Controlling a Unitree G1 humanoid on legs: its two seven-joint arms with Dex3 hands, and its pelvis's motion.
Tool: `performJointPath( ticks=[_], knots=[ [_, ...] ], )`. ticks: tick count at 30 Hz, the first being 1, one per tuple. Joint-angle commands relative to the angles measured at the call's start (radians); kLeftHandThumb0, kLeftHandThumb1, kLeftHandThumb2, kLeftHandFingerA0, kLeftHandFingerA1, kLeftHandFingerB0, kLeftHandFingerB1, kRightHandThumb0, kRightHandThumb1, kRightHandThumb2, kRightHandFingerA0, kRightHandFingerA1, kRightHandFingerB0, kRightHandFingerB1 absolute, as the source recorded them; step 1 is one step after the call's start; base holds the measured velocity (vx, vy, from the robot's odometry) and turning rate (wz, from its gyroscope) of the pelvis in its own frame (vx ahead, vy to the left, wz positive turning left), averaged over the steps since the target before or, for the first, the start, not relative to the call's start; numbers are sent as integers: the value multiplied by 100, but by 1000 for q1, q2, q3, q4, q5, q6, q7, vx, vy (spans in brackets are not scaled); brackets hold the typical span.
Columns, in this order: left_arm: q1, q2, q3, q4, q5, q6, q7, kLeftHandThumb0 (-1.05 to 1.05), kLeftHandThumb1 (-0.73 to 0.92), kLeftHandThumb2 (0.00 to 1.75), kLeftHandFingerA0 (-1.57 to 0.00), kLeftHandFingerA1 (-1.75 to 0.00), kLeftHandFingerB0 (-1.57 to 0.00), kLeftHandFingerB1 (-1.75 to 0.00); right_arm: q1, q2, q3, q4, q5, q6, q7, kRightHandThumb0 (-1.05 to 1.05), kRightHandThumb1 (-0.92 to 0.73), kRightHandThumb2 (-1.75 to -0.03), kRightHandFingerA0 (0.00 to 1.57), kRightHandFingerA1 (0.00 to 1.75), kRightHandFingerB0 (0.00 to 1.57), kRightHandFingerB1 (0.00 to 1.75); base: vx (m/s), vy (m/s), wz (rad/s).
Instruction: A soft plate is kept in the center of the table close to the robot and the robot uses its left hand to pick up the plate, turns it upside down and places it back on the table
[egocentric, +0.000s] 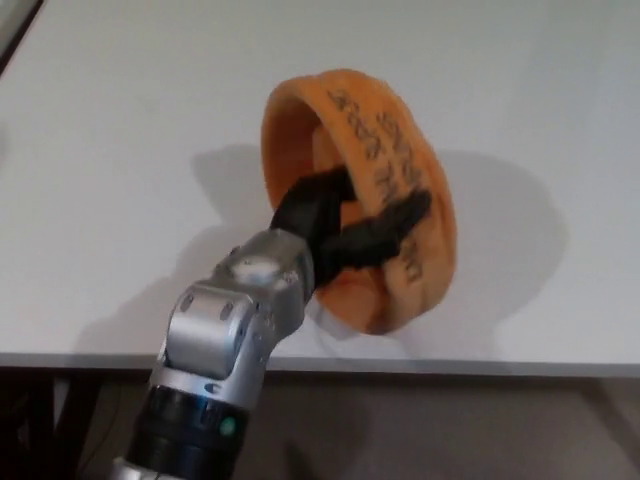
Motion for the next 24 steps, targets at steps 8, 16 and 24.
performJointPath(
  ticks=[8, 16, 24],
  knots=[
    [26, -71, 400, -87, -337, -110, -52, -41, 86, 67, -97, -175, -67, -175, 1, -35, -7, 6, -8, 10, 2, -83, -77, -108, 33, 62, 0, 12, 0, 0, 0],
    [59, -120, 660, 0, -562, -115, -6, -42, 87, 65, -101, -175, -68, -175, 10, -23, -2, 1, -25, 9, -19, -85, -77, -109, 34, 61, 0, 12, 0, 0, 0],
    [81, -110, 741, 80, -584, -115, -1, -41, 90, 66, -102, -175, -68, -175, -11, -21, 2, 20, -6, 1, -7, -84, -76, -108, 33, 61, 0, 12, 0, 0, 0]
  ],
)
